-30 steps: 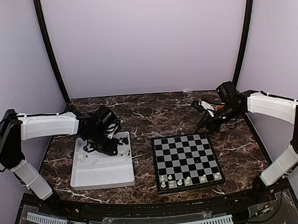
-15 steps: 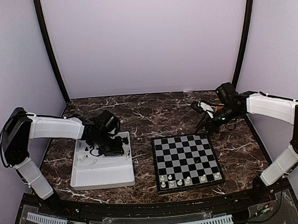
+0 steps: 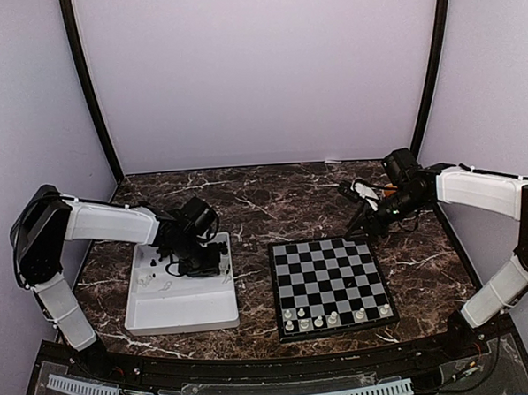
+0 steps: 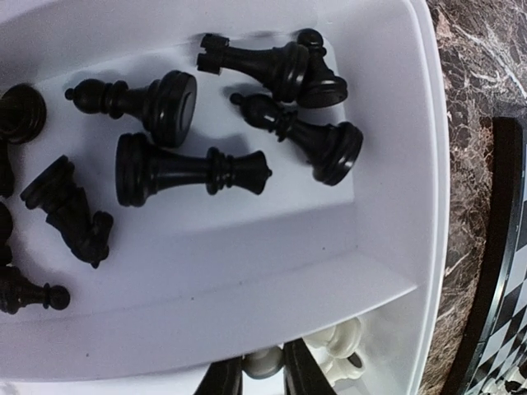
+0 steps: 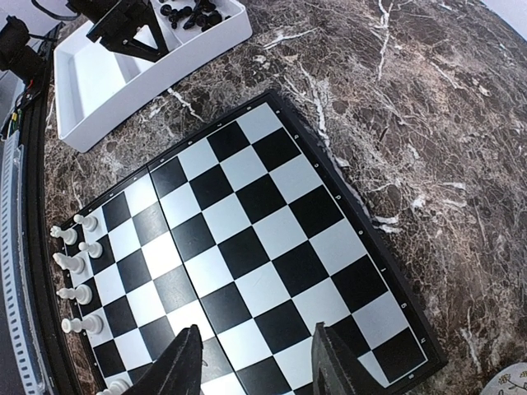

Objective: Set up the chess pieces on the board
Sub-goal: Pick up the pawn from the storage box, then pass from the left arm to the right

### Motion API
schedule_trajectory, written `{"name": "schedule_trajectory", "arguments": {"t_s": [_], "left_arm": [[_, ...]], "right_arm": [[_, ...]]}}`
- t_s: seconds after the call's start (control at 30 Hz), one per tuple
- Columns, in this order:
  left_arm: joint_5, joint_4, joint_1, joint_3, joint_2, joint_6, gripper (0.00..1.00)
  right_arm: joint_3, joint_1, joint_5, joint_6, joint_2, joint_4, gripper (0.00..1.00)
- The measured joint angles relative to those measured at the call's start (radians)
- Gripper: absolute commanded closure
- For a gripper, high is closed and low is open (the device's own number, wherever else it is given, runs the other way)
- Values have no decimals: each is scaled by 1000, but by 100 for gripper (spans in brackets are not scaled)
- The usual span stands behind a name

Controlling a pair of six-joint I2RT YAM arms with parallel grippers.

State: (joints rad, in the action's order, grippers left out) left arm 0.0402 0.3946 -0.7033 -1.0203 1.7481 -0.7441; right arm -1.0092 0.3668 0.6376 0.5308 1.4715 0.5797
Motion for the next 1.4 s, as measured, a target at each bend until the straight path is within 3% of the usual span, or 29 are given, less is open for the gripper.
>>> {"name": "schedule_trajectory", "arguments": {"t_s": [0.33,0.53,0.83,1.03,1.4], "left_arm": [[-57,61,0,23,-34,43,87],[-95,93,-19,48,-78,154,88],[-98,15,-114,125,-362,418,87],[-58,-93,-159,136,-478,523,87],[-109,-165,-378,0,-394,652,86]], "right_arm": [[0,0,14,7,0,-4,54],[-1,0,19,7,0,-2,54],[-116,9,79,-6,15,51,53],[-256,74,181,-69,127,68,53],[-484,270,412,-288,373,76,49]]}}
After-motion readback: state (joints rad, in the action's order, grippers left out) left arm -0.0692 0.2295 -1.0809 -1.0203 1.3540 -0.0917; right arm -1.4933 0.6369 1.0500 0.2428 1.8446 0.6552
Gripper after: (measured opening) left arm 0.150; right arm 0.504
